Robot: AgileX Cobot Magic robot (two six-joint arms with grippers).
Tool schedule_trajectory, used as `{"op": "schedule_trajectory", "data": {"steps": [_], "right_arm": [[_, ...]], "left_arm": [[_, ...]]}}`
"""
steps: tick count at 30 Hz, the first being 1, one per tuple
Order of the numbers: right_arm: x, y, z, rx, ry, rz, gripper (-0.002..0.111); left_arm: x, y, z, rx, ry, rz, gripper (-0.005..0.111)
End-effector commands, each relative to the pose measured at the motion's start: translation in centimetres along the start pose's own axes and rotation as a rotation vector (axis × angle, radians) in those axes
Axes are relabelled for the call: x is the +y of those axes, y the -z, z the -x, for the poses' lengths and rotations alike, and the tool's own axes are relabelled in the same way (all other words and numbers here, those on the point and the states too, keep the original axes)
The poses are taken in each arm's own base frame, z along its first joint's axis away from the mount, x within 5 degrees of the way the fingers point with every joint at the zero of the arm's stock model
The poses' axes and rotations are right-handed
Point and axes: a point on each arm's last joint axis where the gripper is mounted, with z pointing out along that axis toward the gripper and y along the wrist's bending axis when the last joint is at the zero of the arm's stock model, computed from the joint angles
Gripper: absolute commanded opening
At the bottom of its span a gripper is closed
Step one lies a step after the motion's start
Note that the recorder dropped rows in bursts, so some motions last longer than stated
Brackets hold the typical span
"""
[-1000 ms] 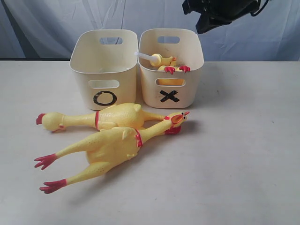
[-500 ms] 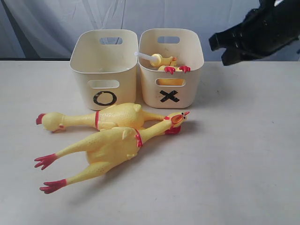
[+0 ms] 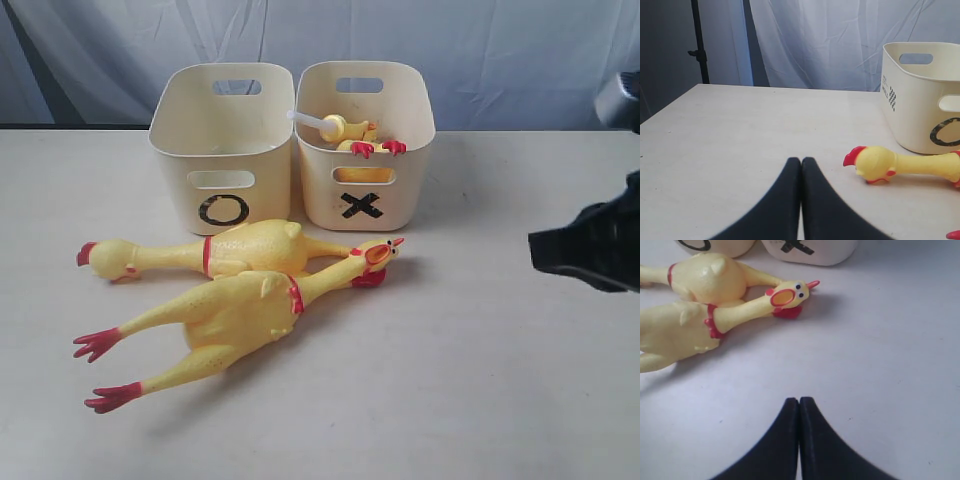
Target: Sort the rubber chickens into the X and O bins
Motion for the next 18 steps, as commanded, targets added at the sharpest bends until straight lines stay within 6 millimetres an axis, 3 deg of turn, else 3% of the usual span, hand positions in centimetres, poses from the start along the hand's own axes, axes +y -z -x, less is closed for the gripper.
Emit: {"op": "schedule_trajectory", "data": {"steps": [1, 11, 18], "right_arm": [[0.3, 2.0, -2.3, -0.119, -0.012, 0.021, -0.001], [1.5, 6.2, -5.5, -0.278, 0.027, 0.083, -0.001], [2.2, 7.7, -6.9, -0.294, 0.031, 0.143, -0.001]], "left_arm": [[0.0, 0.0, 0.0, -0.010, 0.004, 0.000, 0.000], [0.0, 0.0, 0.0, -0.010, 0.004, 0.000, 0.000], [0.2, 0.0, 0.4, -0.048, -0.099, 0.020, 0.000]]}}
